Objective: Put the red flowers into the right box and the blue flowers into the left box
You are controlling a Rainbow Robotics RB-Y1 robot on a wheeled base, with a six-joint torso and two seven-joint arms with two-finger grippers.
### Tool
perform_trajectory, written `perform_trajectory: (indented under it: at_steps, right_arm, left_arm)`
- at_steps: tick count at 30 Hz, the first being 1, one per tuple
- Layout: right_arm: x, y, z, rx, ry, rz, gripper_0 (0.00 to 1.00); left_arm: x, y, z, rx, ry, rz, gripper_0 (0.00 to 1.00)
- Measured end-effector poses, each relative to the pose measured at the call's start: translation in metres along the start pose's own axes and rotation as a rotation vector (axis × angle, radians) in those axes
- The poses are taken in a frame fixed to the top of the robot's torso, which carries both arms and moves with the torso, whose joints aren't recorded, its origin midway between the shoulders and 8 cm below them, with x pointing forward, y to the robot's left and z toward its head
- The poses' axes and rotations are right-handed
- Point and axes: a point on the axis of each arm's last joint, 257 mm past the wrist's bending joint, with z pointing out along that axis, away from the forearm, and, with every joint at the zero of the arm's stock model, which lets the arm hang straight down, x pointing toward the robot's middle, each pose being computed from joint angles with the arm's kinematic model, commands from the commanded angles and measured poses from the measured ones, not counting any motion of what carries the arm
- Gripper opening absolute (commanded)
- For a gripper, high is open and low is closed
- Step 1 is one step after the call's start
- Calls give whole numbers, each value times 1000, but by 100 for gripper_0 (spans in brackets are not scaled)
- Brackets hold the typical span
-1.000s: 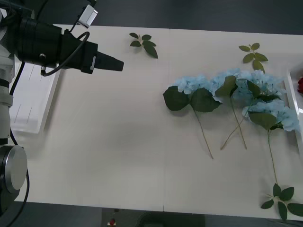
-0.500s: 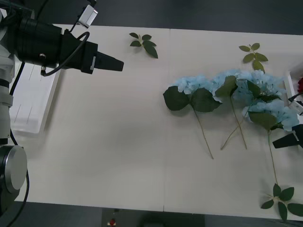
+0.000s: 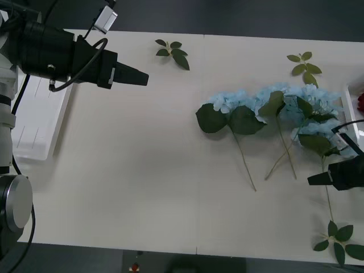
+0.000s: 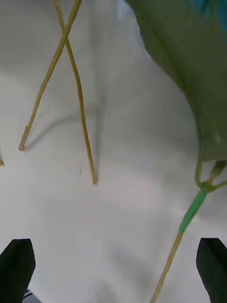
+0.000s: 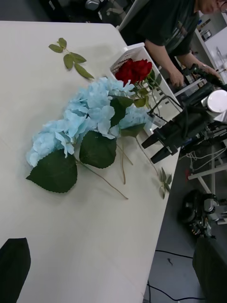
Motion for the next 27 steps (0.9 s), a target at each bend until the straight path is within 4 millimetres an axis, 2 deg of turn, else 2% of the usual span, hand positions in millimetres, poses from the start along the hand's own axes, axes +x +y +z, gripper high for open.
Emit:
perform_trajectory:
  at_steps: [6, 12, 17, 24, 27]
  right_arm:
    - [6, 10, 6, 51, 6, 30, 100]
    - [17, -2, 8, 125, 24, 5, 100]
    - [22, -11, 9, 178, 28, 54, 100]
    - [10, 0, 13, 203, -1, 40, 100]
    - [11, 2, 15, 218, -7, 55, 100]
  left_arm:
    - [0, 0, 0, 0, 0, 0, 100]
    - [0, 0, 0, 0, 0, 0, 100]
    - [0, 0, 0, 0, 0, 0, 100]
    - [0, 0, 0, 0, 0, 0, 100]
    - [0, 0, 0, 0, 0, 0, 100]
